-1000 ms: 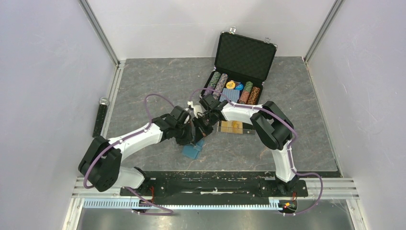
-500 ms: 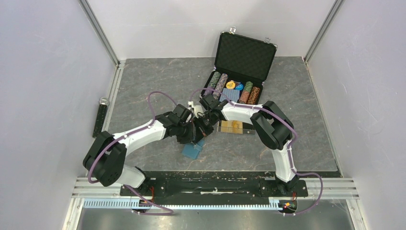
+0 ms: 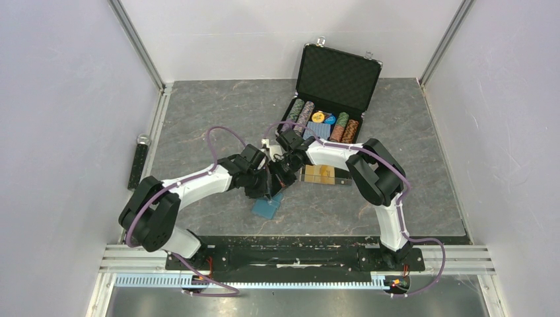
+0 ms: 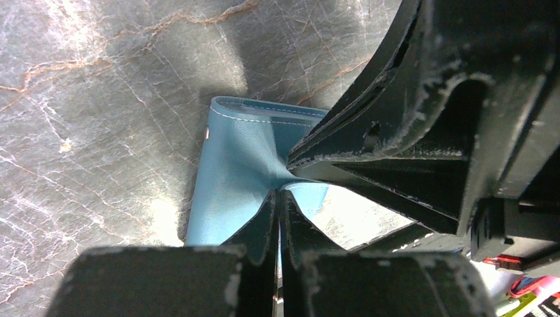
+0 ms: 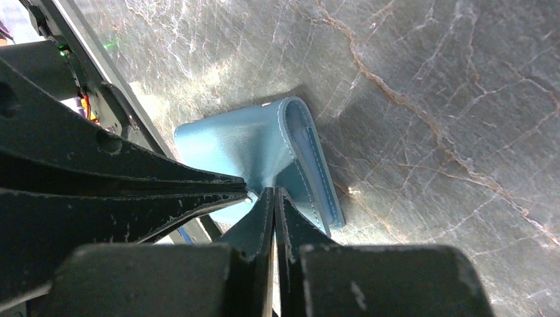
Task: Put the credit cards into the card holder
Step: Close the card holder at the center of the board.
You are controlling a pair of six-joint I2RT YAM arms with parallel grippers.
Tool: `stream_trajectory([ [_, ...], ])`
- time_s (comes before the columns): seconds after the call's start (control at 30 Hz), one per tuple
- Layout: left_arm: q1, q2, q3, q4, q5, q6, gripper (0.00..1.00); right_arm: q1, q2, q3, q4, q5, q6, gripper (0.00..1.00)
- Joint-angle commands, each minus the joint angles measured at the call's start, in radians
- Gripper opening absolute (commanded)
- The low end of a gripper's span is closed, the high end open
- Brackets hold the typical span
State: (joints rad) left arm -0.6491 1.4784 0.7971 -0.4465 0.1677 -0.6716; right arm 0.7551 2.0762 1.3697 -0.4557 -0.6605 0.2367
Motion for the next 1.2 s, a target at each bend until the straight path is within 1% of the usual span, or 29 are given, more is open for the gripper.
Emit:
stream_trajectory([
  [0.0, 0.008, 0.024, -0.023, 0.008, -0.013, 0.011, 0.02, 0.02, -0.007, 0.028, -0.024, 0.066, -0.093, 0.0],
  [0.27, 0.007, 0.019, -0.05, 0.025, -0.008, 0.003, 0.02, 0.02, -0.091, 0.024, -0.008, 0.02, -0.096, 0.0],
  [0.53, 0.008, 0.01, -0.055, 0.026, -0.01, 0.0, 0.02, 0.027, -0.152, -0.062, -0.002, -0.014, -0.093, 0.0],
  [0.73, 0.007, 0.0, -0.055, 0.035, -0.003, -0.006, 0.02, 0.052, -0.124, -0.091, 0.009, -0.034, -0.096, 0.0],
  [0.87, 0.008, -0.005, -0.053, 0.037, 0.004, -0.009, 0.05, 0.068, -0.091, -0.077, 0.009, -0.008, -0.093, 0.0],
  [1.17, 0.006, -0.03, -0.069, 0.048, 0.01, -0.013, 0.05, 0.081, -0.062, -0.056, 0.003, 0.004, -0.083, 0.0],
])
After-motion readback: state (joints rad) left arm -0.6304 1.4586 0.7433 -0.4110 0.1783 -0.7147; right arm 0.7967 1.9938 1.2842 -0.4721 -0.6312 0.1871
